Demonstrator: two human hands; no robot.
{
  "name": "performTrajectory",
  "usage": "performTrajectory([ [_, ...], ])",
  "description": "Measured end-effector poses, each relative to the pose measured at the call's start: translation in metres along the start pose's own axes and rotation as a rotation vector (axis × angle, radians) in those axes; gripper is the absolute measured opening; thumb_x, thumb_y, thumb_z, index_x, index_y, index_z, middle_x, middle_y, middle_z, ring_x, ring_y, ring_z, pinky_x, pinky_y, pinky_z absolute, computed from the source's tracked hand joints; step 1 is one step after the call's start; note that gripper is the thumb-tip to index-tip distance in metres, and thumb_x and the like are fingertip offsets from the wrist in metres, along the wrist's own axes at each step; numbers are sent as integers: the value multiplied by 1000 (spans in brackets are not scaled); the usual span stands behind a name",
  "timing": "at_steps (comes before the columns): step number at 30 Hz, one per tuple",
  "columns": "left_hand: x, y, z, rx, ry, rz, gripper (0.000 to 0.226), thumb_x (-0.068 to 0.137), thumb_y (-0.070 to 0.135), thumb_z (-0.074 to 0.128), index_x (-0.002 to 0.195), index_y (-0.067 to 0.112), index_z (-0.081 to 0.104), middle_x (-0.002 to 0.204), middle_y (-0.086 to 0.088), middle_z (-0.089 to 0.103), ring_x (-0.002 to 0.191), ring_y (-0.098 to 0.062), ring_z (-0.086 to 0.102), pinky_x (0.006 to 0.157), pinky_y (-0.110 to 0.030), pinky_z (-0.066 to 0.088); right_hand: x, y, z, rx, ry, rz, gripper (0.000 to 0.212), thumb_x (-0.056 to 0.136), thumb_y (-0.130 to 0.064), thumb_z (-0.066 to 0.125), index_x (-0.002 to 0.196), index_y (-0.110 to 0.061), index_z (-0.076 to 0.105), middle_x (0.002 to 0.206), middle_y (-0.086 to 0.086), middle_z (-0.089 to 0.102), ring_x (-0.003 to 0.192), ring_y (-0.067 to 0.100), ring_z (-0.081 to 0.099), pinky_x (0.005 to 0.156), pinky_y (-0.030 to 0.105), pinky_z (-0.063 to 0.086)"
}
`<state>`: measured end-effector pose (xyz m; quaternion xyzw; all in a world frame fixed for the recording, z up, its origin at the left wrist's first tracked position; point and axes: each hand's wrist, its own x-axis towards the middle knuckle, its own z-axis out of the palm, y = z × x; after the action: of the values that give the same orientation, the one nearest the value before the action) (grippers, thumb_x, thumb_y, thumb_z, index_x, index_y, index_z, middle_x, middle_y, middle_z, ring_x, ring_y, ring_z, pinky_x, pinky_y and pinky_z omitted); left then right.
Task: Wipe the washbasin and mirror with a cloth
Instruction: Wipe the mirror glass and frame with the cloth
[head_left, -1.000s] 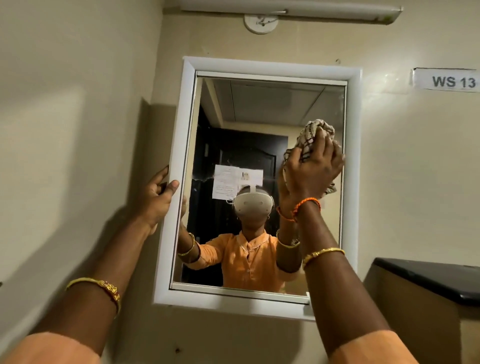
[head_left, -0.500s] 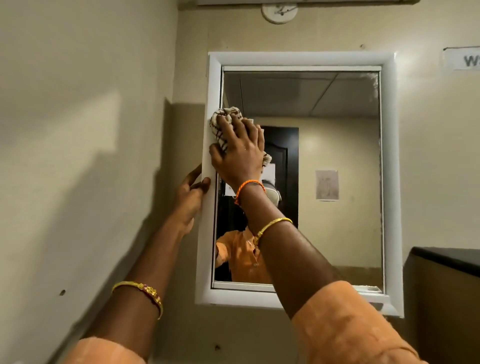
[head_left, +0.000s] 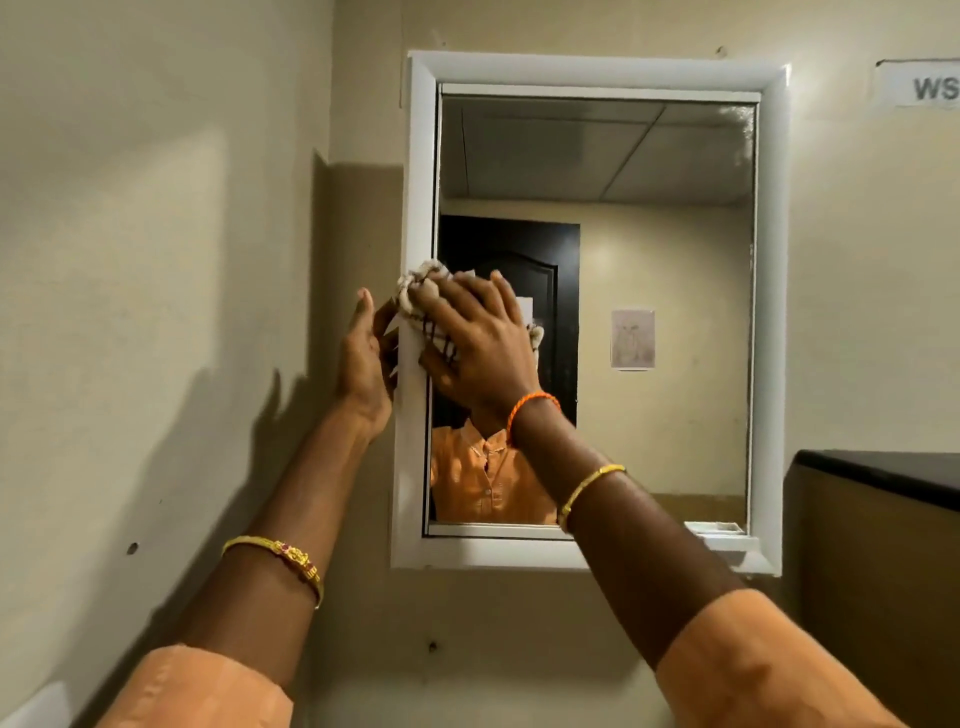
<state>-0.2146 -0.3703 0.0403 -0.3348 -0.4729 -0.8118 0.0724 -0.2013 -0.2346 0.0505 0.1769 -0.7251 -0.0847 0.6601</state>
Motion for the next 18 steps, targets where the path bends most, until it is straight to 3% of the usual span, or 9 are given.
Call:
performTrajectory([
  [3, -1, 1, -2, 77, -9, -20, 63, 93, 63, 14, 129, 29, 54, 124, 0, 57, 115, -16, 51, 102, -37, 36, 38, 17, -12, 11, 49, 104, 61, 77, -39, 61, 134, -20, 50, 133, 7, 57, 129, 32, 44, 115, 50, 19],
  [7, -5, 0, -10, 106, -36, -39, 64, 94, 60, 12, 139, 28, 44, 120, 8, 51, 110, -6, 45, 95, -31, 32, 57, 14, -12, 54, 69, 200, 61, 77, -41, 59, 133, -21, 51, 134, 5, 56, 130, 30, 42, 117, 50, 15],
  [10, -7, -4, -13, 75, -30, -46, 59, 94, 61, 17, 128, 31, 54, 114, -1, 66, 110, -17, 59, 83, -32, 46, 17, -7, 1, 30, 59, 147, 64, 78, -43, 57, 136, -20, 47, 137, 7, 53, 131, 30, 40, 117, 50, 15],
  [13, -6, -8, -7, 47, 1, -43, 50, 97, 55, 22, 102, 31, 65, 94, 5, 72, 93, -12, 64, 75, -28, 48, -23, -28, 10, 39, 11, 109, 66, 80, -48, 52, 139, -21, 42, 141, 6, 49, 135, 28, 36, 118, 48, 13],
  [16, -3, -8, -4, 56, 22, -50, 48, 97, 53, 25, 98, 29, 66, 88, 7, 73, 89, -9, 65, 75, -27, 49, -31, -30, 12, 10, -5, 90, 65, 81, -48, 52, 139, -21, 43, 142, 5, 48, 135, 27, 35, 118, 46, 13],
  [18, -1, -7, -7, 79, 43, -46, 47, 96, 54, 26, 100, 29, 66, 79, 8, 74, 81, -7, 66, 67, -25, 50, -28, -25, 11, -8, 1, 61, 64, 81, -46, 56, 139, -21, 44, 141, 6, 49, 134, 28, 37, 118, 47, 14],
])
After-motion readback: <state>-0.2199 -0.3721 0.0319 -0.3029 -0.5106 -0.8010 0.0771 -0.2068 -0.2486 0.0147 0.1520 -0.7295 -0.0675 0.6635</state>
